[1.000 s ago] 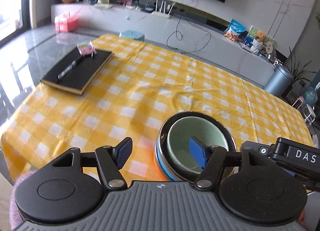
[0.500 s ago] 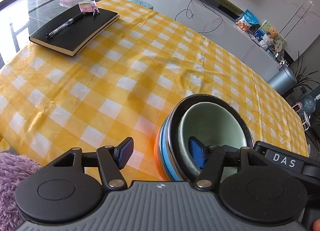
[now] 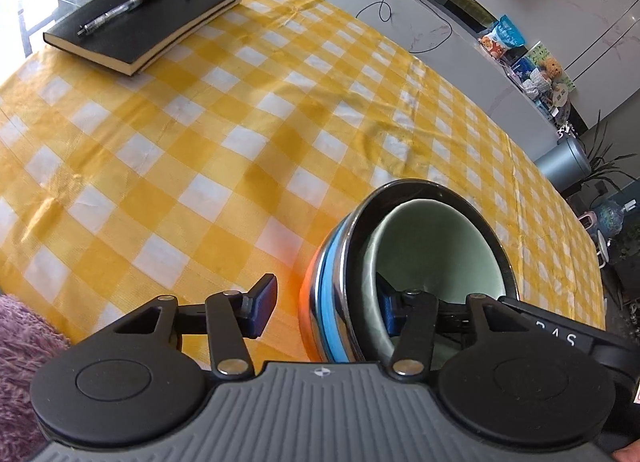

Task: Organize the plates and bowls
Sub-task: 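Move both grippers to the bowl stack and grip its rim, then lift the bowl stack and lower it onto the stacked plates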

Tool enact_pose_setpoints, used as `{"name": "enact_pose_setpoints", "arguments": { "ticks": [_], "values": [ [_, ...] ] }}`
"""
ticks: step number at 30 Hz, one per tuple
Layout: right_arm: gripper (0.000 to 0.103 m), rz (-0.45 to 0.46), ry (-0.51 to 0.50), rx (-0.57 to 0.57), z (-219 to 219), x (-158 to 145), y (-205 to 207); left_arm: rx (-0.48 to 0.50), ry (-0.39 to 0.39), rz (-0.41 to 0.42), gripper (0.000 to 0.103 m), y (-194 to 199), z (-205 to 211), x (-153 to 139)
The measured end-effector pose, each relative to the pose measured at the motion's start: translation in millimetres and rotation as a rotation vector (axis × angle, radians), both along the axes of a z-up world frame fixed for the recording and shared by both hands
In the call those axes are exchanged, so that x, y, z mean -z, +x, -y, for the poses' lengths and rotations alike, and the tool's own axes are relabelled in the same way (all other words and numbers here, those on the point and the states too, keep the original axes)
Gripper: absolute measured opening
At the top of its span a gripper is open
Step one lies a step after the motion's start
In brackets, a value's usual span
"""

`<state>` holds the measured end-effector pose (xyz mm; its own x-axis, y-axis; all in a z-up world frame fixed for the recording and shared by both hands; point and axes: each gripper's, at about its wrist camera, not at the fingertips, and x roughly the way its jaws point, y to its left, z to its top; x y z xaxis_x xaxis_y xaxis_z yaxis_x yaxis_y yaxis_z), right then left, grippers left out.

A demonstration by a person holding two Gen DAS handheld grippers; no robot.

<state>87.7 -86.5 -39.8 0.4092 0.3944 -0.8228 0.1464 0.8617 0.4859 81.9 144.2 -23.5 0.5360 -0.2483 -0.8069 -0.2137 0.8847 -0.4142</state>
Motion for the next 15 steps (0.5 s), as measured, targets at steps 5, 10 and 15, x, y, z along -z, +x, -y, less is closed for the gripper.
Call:
{"name": "enact_pose_setpoints", "arguments": {
  "ticks": [5, 10, 15],
  "values": [
    [0.049, -0.019, 0.085, 0.019, 8.8, 5.4, 0.8, 0.022, -0.006, 0.019, 0.045, -0.4, 4.0, -2.6],
    [0.048, -0.019, 0.090, 0.024, 8.5, 5.0, -0.2, 0.027, 0.005, 0.021, 0.044, -0.2, 5.7, -3.6],
    [0.048, -0.018, 0.092, 0.028, 9.8, 5.2, -0.5, 0.037, 0.008, 0.024, 0.044, 0.8, 6.9, -4.4]
  ]
}}
